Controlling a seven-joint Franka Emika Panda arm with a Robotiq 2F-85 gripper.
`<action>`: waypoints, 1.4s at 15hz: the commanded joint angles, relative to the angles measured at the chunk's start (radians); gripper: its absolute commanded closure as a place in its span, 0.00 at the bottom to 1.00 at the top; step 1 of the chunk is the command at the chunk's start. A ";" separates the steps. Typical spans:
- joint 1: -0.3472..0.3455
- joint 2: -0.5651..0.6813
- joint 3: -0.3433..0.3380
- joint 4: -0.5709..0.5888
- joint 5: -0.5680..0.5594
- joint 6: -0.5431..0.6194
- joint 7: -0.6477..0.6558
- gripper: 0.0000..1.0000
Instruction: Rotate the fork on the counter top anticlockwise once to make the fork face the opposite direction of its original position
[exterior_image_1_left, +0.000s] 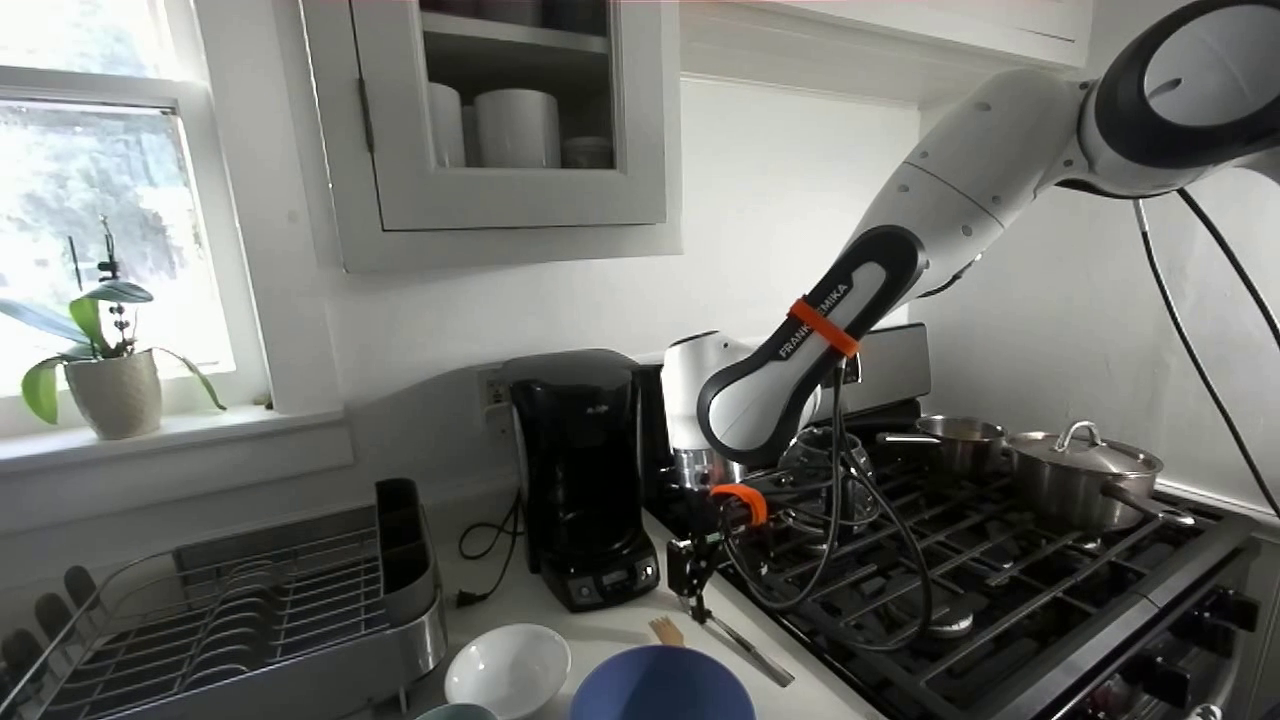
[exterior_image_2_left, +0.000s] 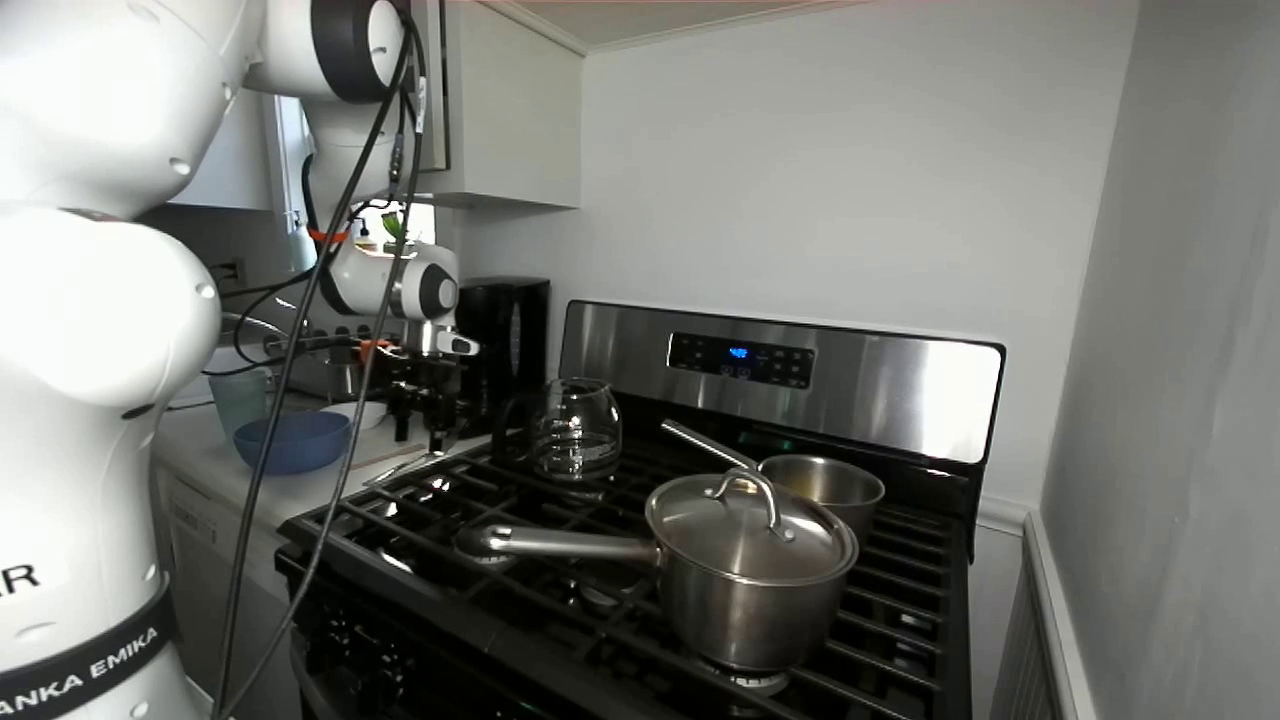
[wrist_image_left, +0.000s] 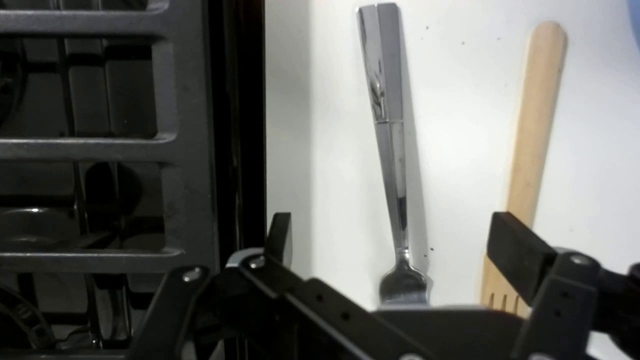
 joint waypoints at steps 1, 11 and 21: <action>0.023 0.013 -0.017 0.020 0.068 0.033 -0.006 0.00; 0.055 0.013 -0.021 -0.049 0.086 0.138 -0.114 0.00; 0.058 0.009 -0.061 -0.073 0.079 0.155 -0.126 0.52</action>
